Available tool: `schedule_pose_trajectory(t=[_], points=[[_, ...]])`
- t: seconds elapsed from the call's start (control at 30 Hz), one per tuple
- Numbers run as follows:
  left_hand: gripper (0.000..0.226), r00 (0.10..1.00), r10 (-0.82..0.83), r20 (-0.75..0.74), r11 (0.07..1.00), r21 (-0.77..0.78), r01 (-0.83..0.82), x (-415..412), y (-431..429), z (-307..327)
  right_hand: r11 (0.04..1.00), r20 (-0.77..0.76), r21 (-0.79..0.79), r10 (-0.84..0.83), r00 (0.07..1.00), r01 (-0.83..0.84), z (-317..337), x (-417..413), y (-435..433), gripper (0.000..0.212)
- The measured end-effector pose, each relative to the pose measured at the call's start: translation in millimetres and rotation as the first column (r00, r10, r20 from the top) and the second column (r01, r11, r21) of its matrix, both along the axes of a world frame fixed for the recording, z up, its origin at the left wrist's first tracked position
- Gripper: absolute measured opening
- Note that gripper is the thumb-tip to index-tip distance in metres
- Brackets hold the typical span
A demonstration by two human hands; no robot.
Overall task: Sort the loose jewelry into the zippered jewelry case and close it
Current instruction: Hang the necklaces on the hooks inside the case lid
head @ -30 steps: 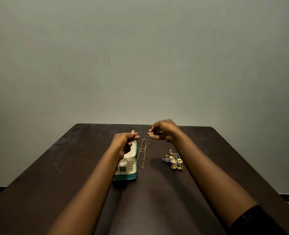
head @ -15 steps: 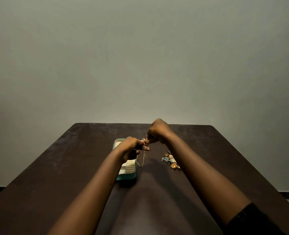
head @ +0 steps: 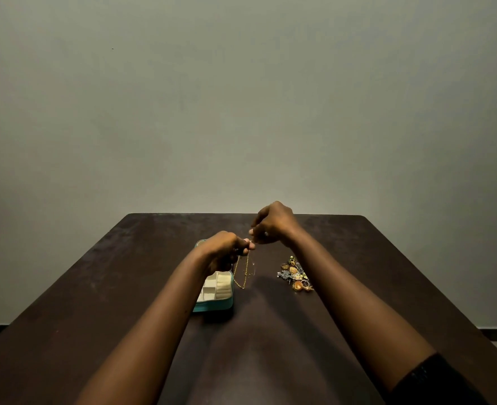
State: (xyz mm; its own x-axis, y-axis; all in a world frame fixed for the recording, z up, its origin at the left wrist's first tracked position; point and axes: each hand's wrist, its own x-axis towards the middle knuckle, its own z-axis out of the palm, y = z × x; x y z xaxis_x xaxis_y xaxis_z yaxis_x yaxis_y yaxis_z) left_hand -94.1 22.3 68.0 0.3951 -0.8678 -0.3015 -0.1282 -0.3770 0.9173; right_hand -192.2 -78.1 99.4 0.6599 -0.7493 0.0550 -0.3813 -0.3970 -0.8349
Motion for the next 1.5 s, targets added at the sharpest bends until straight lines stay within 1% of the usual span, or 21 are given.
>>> schedule_pose_trajectory(t=[0.1,0.2,0.27,0.47,0.57,0.67,0.83,0.9,1.0,1.13,1.2,1.27,1.3,1.37,1.43,1.5], points=[[0.026,1.0,0.001,0.002,1.0,0.011,-0.001,2.0,0.3,1.6,0.995,0.028,0.013,0.103,0.994,-0.103,-5.3,-0.8,-6.5,0.018],[0.025,1.0,0.008,-0.028,1.0,0.001,-0.008,5.2,0.6,3.8,0.954,-0.044,0.081,0.293,0.955,-0.288,-7.1,-1.4,-10.9,0.034],[0.023,0.999,0.007,-0.047,1.0,-0.001,-0.007,8.3,1.1,5.1,0.925,-0.083,0.121,0.372,0.925,-0.361,-8.7,-2.2,-11.7,0.037],[0.026,0.998,0.012,-0.058,1.0,0.004,-0.011,12.5,5.5,7.2,0.896,-0.024,0.222,0.4,0.916,-0.385,-15.2,-3.5,-14.5,0.019],[0.025,0.997,0.017,-0.071,1.0,0.003,-0.016,15.8,6.9,6.4,0.866,0.031,0.281,0.422,0.906,-0.413,-17.2,-2.8,-15.9,0.016],[0.026,0.996,0.027,-0.087,1.0,0.013,-0.026,20.1,9.5,6.9,0.88,0.09,0.288,0.369,0.925,-0.379,-14.5,-5.2,-15.7,0.019],[0.026,0.997,0.003,-0.082,0.999,0.041,0.0,23.5,15.9,6.6,0.936,0.199,0.262,0.185,0.962,-0.234,-16.9,-7.9,-23.6,0.016],[0.025,0.997,-0.009,-0.077,0.999,0.035,0.012,24.4,17.3,6.0,0.952,0.213,0.247,0.13,0.968,-0.182,-20.4,-6.3,-25.7,0.016],[0.024,0.994,-0.022,-0.107,1.0,-0.008,0.021,22.9,18.8,6.7,0.977,0.209,0.19,0.057,0.976,-0.097,-26.6,-2.7,-25.6,0.017],[0.023,0.977,-0.035,-0.209,0.997,-0.072,0.02,20.9,21.9,8.0,0.998,0.16,0.059,0.026,0.987,-0.036,-34.8,-4.5,-26.9,0.005],[0.021,0.978,-0.067,-0.197,0.994,-0.097,0.048,21.9,22.8,6.8,1.0,0.123,0.007,0.019,0.992,-0.02,-38.9,-5.8,-28.2,0.007],[0.018,0.979,-0.079,-0.187,0.986,-0.156,0.05,22.9,21.2,4.3,1.0,0.115,-0.014,-0.007,0.993,0.008,-42.6,-5.4,-29.2,0.01],[0.019,0.976,-0.076,-0.202,0.979,-0.2,0.035,23.2,19.0,2.5,1.0,0.124,-0.012,-0.024,0.992,0.025,-44.2,-5.1,-29.7,0.01],[0.027,0.956,-0.065,-0.285,0.954,-0.298,-0.024,22.2,15.2,1.2,0.998,0.153,0.041,-0.043,0.987,0.038,-47.5,-5.6,-30.5,0.011],[0.03,0.92,-0.074,-0.386,0.917,-0.389,-0.089,18.8,12.3,2.0,0.986,0.198,0.164,-0.037,0.979,0.004,-50.6,-7.3,-30.7,0.012],[0.027,0.891,-0.074,-0.448,0.875,-0.458,-0.157,15.1,9.2,2.6,0.944,0.255,0.326,-0.033,0.966,-0.054,-52.9,-8.2,-29.2,0.009]])
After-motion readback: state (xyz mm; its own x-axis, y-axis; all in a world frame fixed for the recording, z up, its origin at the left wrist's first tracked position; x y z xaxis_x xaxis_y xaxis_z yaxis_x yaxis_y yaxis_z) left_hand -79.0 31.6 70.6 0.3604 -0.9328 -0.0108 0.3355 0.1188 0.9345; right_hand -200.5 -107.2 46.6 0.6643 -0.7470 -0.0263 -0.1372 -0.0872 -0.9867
